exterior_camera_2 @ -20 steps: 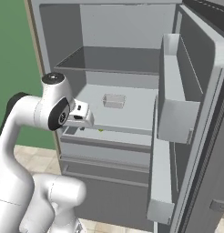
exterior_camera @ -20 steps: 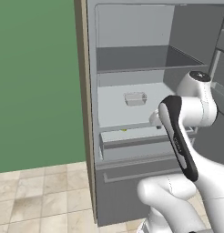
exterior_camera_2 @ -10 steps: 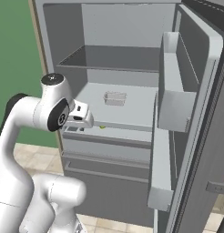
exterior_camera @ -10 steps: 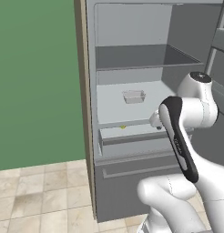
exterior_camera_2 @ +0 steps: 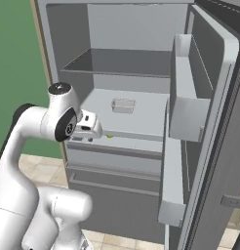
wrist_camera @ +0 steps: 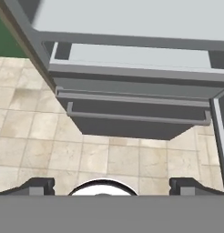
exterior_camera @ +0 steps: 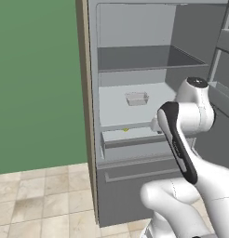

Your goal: Fully open the fridge drawer.

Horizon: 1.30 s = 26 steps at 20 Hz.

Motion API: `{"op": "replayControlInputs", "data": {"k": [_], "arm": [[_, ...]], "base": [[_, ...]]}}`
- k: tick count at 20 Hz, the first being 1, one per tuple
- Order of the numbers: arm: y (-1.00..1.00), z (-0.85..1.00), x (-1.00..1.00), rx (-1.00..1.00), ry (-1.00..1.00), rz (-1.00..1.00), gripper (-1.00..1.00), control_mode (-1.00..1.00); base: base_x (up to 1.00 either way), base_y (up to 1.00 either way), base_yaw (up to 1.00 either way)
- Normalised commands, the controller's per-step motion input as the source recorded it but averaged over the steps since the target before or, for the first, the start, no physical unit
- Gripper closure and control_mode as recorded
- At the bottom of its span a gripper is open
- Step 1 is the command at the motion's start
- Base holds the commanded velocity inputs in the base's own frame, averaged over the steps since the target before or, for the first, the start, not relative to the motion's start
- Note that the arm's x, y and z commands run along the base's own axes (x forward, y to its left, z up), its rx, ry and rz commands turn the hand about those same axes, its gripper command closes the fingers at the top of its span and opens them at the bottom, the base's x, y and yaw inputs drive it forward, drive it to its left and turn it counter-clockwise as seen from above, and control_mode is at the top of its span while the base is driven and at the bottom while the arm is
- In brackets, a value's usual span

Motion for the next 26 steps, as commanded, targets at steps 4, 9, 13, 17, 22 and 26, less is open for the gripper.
{"op": "replayControlInputs", "data": {"k": [4,9,13,17,22,26], "arm": [[0.0,-0.53,0.5,-0.07,0.0,-0.04,-1.0,-1.0],[-0.04,-0.37,0.48,-0.02,0.0,-0.06,-1.0,-1.0],[-0.11,-0.22,0.39,0.0,0.0,-0.05,-1.0,-1.0],[-0.1,-0.25,0.34,0.02,0.0,-0.02,-1.0,-1.0],[-0.03,-0.19,0.34,0.02,0.0,0.0,-1.0,-1.0],[-0.06,-0.24,0.38,0.0,0.0,0.0,-1.0,-1.0]], "base": [[0.0,0.0,0.0],[0.0,0.0,0.0],[0.0,0.0,0.0],[0.0,0.0,0.0],[0.0,0.0,0.0],[0.0,0.0,0.0]]}}
